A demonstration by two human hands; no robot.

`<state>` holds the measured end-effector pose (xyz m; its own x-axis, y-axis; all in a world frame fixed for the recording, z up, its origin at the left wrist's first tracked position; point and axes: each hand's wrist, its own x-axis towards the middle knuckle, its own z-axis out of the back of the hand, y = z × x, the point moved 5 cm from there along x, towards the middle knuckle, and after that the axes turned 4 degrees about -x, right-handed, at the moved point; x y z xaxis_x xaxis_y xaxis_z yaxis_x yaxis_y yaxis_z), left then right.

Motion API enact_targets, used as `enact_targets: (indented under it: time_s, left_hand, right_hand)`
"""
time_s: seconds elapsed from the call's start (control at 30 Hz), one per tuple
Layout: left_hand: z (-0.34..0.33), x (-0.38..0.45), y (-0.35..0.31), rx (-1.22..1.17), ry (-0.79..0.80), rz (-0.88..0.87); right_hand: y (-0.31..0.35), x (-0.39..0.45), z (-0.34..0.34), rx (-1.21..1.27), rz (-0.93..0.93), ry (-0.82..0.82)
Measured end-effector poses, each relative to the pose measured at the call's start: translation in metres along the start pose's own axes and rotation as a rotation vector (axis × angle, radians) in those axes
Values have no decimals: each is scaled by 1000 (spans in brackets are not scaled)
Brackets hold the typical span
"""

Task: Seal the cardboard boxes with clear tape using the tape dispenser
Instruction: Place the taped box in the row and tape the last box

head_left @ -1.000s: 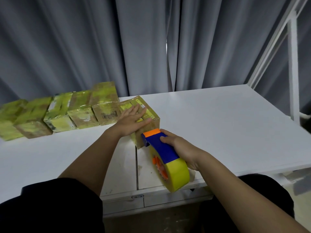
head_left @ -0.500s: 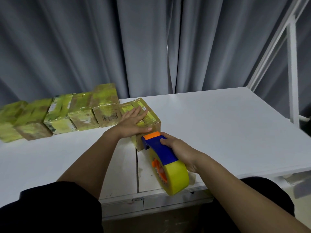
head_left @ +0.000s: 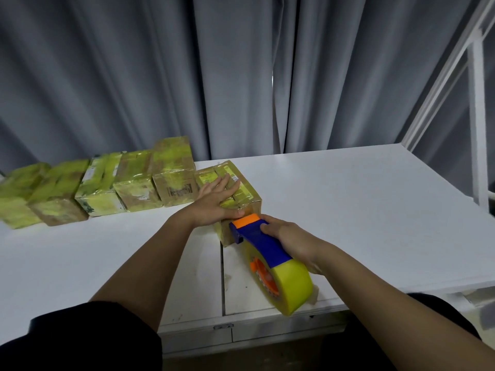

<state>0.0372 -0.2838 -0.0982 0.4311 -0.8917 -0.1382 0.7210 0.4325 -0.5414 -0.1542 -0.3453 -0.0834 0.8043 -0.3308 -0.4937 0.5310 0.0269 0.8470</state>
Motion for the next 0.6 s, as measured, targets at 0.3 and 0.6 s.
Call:
enact_targets:
  time_s: [0.3,0.6]
  left_hand:
    - [0,-2,-1,-65,-16,23]
    - [2,-6,-7,-97,-51,60]
  right_hand:
    - [31,11,12,-392,-2,53]
    - [5,11,7,-424,118,-108]
